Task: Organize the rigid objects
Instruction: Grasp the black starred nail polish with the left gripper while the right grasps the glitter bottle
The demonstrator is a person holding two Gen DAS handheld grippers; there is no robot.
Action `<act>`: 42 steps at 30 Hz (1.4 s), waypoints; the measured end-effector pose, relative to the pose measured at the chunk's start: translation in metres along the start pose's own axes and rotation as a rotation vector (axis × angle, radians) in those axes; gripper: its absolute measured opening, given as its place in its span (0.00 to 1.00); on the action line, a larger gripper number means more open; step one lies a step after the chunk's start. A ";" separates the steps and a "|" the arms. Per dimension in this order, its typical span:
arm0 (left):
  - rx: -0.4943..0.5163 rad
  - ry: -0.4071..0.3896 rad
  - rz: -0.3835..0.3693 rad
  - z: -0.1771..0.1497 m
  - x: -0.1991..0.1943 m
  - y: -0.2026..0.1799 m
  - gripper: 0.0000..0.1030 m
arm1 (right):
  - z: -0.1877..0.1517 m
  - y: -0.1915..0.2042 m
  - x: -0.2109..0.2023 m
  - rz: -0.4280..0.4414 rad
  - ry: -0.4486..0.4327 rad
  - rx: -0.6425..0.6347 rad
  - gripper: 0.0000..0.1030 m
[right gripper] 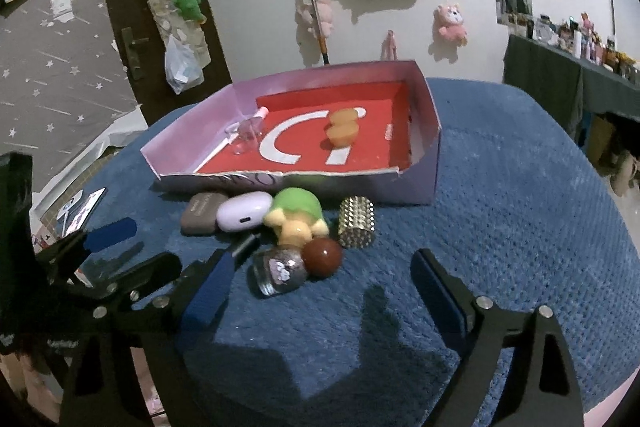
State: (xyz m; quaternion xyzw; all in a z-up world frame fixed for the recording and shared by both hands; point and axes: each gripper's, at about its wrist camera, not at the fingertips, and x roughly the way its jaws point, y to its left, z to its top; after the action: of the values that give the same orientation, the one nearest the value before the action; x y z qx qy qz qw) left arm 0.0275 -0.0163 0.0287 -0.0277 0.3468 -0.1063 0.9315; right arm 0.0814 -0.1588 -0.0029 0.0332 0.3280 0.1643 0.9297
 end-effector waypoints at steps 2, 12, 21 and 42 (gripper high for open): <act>0.008 0.007 -0.013 -0.002 0.002 -0.003 0.98 | -0.001 -0.001 0.004 -0.003 0.011 -0.005 0.87; 0.041 0.050 -0.036 -0.011 0.016 -0.015 0.74 | 0.002 0.007 0.027 0.042 0.075 -0.027 0.74; 0.078 0.053 -0.035 -0.015 0.020 -0.025 0.63 | 0.002 0.015 0.038 0.041 0.102 -0.051 0.65; 0.096 0.001 -0.074 -0.014 -0.002 -0.026 0.33 | 0.008 0.015 0.025 0.052 0.079 -0.017 0.59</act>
State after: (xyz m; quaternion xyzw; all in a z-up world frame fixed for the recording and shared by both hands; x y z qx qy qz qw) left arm 0.0120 -0.0412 0.0227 0.0044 0.3404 -0.1571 0.9270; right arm 0.1005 -0.1366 -0.0088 0.0272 0.3619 0.1923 0.9118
